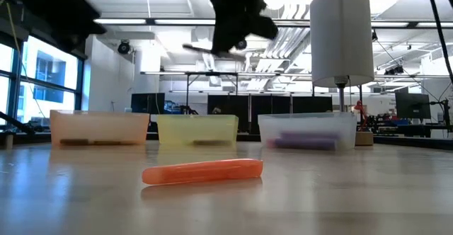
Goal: Pick & Place Markers
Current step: Put the brown marker pen into the orange bin, then put the orange pen into the yellow bin, then return to Home Position
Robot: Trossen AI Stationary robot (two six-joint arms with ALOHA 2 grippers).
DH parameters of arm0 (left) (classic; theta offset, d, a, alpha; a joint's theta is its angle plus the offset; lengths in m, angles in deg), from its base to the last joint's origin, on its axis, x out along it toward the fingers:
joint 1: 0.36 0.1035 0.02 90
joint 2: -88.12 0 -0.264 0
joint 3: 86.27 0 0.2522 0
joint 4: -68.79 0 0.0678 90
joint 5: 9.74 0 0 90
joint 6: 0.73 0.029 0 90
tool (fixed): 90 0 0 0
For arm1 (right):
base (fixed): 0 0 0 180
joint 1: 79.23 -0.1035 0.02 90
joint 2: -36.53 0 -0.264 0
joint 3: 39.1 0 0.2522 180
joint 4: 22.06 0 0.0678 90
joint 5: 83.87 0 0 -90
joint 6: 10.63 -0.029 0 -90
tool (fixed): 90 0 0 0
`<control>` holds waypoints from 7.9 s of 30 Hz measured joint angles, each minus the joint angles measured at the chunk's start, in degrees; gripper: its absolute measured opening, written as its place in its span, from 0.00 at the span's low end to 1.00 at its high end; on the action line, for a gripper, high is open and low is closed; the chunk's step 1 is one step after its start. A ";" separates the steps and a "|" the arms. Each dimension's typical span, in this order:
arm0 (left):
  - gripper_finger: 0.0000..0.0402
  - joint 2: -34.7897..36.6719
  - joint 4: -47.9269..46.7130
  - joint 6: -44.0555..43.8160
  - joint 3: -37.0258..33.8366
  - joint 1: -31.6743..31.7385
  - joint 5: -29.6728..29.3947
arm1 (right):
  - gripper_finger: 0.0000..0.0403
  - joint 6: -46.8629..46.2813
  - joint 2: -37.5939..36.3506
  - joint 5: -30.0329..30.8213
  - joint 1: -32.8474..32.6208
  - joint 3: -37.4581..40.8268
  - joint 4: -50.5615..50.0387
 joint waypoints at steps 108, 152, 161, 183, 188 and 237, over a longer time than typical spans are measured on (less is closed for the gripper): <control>0.33 -30.24 -37.00 30.71 21.14 60.36 30.02 | 0.31 4.68 -7.75 -1.39 -4.19 18.36 29.20; 0.33 -9.71 -20.37 19.33 13.40 22.08 20.04 | 0.19 23.00 11.21 -6.05 -20.21 9.49 16.36; 0.33 -9.68 -22.00 18.96 13.42 22.08 20.49 | 0.28 25.36 11.55 -7.79 -19.47 13.95 22.27; 0.33 -9.71 -20.37 19.51 13.42 22.10 20.22 | 0.09 23.11 2.56 2.69 -12.92 20.05 25.16; 0.33 -9.70 -19.19 19.43 13.46 22.10 20.14 | 0.06 29.44 -3.62 4.13 -4.55 20.09 24.42; 0.33 -9.84 -20.35 12.31 13.46 22.10 6.58 | 0.06 29.80 2.74 -13.32 25.15 11.50 26.57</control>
